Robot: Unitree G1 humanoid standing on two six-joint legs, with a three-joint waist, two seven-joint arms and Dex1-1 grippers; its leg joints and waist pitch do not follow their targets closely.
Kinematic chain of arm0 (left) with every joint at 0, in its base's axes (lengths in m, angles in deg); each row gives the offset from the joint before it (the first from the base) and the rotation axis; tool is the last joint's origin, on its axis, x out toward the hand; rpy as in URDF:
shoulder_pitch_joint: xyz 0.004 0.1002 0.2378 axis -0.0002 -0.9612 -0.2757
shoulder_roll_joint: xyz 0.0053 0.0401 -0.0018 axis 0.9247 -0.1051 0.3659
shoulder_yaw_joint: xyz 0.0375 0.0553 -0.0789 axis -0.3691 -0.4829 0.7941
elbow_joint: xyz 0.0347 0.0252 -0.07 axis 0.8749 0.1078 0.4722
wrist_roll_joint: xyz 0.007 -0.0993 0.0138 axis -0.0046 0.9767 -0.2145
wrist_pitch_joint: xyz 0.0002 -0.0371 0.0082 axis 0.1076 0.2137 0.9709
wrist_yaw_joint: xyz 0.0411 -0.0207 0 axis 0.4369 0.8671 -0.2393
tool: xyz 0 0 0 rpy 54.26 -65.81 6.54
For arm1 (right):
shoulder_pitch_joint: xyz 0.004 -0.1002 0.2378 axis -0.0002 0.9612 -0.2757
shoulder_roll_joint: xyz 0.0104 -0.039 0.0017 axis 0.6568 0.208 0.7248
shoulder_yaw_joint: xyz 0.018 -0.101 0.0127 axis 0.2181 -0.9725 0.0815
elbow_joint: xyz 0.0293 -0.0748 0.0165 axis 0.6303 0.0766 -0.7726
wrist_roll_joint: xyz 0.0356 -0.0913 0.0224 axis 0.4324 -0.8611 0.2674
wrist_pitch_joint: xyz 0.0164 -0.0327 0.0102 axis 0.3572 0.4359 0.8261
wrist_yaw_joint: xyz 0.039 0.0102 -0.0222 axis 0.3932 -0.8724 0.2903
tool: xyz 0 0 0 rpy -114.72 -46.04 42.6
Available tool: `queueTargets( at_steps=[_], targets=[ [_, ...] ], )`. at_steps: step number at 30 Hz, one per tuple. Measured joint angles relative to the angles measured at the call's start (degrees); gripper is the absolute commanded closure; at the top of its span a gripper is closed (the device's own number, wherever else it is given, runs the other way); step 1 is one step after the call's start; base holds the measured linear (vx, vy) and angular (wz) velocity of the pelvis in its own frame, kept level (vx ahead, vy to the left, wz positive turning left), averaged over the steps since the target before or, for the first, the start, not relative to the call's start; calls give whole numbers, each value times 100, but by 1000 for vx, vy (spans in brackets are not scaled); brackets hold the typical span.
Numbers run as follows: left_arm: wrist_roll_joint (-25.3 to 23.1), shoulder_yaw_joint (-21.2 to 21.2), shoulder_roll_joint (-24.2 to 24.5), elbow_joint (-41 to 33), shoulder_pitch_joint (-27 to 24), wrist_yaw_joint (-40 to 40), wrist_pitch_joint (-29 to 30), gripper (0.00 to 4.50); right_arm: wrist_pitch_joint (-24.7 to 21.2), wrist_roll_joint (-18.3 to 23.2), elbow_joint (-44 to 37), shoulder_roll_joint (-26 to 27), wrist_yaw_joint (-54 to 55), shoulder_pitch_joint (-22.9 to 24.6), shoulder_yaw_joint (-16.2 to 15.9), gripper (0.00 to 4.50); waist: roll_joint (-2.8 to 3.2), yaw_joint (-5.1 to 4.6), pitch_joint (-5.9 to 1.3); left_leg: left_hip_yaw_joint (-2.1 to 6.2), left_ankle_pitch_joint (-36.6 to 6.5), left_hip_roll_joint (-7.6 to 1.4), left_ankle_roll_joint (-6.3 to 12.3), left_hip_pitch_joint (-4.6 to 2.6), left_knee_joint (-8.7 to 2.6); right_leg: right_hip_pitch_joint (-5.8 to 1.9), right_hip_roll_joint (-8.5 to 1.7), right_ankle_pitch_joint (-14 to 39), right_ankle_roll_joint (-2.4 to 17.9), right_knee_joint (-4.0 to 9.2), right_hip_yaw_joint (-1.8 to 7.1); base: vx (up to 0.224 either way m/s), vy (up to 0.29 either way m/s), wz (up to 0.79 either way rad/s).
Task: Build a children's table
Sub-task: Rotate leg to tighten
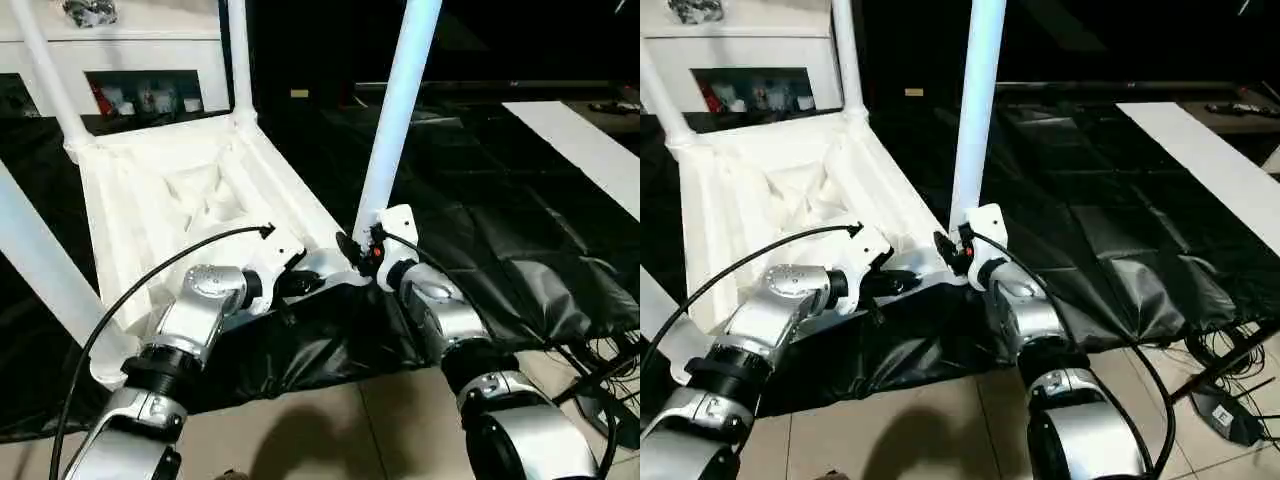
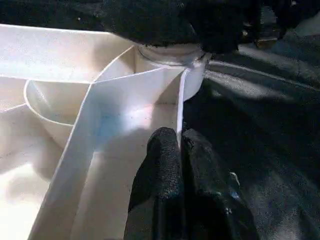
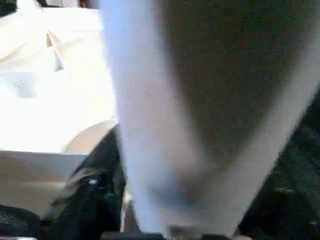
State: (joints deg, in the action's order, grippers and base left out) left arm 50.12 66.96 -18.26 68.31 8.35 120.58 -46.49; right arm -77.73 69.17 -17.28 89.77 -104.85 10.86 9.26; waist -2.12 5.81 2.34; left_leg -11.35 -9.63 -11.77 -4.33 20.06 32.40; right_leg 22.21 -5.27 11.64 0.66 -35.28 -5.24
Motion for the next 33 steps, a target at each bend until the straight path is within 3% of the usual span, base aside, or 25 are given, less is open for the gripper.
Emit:
queueTargets(
  at_steps=[5,9,15,20,29,33],
  targets=[
    [61,-69,222,-47,-14,372,-134,450,25,131,-24,-267,-1119,22,-19,111,2,2,1,0,0,-3,0,0,-33,6,8,-8,19,3,-4,0,0,0],
    [234,-94,552,-79,-92,958,-360,450,-23,144,-176,-673,-2436,39,-333,98,3,13,2,0,-3,-6,3,6,-44,11,13,3,28,9,-9,0,0,0],
    [560,-171,1003,-74,-146,2036,-419,450,-199,270,-365,-1075,-4263,80,-711,98,-1,162,6,-1,-6,-9,8,15,-34,11,11,9,35,8,-17,0,0,0],
    [628,-222,1181,35,-145,2585,-573,450,-346,307,-380,-1242,-5089,22,-915,131,-2,250,8,-1,-6,-9,8,16,-17,6,8,6,38,3,-15,0,0,0],
    [738,-323,1349,210,-94,3165,-715,450,-505,267,-410,-1327,-5717,-25,-1140,205,-6,265,9,-1,-6,-9,8,17,-20,5,7,7,36,3,-15,0,0,0],
    [743,-322,1360,281,-65,3249,-756,450,-504,259,-478,-1326,-5727,-8,-1177,212,-6,264,9,-1,-6,-9,7,16,-17,5,7,7,36,0,-14,0,0,0]
  ],
)
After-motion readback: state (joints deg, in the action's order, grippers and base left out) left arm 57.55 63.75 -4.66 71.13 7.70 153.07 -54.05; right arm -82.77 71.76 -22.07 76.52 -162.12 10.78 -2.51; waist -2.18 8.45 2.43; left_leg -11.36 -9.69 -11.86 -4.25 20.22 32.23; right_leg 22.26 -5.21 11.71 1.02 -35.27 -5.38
